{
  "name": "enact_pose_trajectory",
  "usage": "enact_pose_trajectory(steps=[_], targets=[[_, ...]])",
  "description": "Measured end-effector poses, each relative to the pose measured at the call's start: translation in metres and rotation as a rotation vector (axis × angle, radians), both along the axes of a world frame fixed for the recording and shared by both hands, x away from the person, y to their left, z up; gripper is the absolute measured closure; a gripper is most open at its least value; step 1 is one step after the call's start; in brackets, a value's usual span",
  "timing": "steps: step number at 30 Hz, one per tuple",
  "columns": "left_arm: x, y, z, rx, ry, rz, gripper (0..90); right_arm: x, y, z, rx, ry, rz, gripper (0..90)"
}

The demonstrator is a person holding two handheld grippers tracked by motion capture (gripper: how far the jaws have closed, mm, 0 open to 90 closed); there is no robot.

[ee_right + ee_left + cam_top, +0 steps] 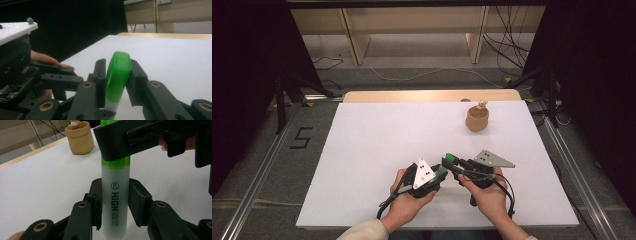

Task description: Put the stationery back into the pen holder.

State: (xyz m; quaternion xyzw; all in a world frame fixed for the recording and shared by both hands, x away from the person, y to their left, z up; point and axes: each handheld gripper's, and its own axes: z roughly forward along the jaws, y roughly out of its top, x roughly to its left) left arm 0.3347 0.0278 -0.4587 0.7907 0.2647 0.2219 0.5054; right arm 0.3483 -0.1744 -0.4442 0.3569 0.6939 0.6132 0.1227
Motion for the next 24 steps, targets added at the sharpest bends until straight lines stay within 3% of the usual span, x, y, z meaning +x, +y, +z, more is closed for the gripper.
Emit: enact_pose_trajectory(steps=[3, 5, 6, 7, 12, 16, 24], targets=[[0.0, 0.0, 0.003, 0.028, -0.028, -0.022, 63.6, -0.003, 0.002, 0.003, -0.008, -0.017, 0.014, 74.8], [0.0, 0.001, 0.005, 0.041, -0.035, -0.042, 53.1, -0.004, 0.001, 0.005, -0.004, -0.027, 0.014, 74.8], [-0.001, 0.002, 0.006, 0.051, -0.032, -0.043, 43.6, -0.003, -0.001, 0.007, -0.005, -0.039, 0.011, 74.8], [-0.001, 0.003, 0.007, 0.061, -0.032, -0.047, 43.6, -0.003, -0.001, 0.007, -0.005, -0.039, 0.011, 74.8], [-0.004, 0.018, 0.009, 0.085, -0.002, -0.03, 21.7, 0.0, -0.009, 0.011, -0.022, -0.068, -0.015, 74.9], [-0.008, 0.038, 0.008, 0.104, 0.023, -0.041, 17.3, 0.004, -0.016, 0.014, -0.033, -0.077, -0.039, 74.9], [-0.016, 0.085, 0.004, 0.101, 0.051, 0.026, 17.1, 0.01, -0.03, 0.018, -0.091, -0.1, -0.072, 74.8]])
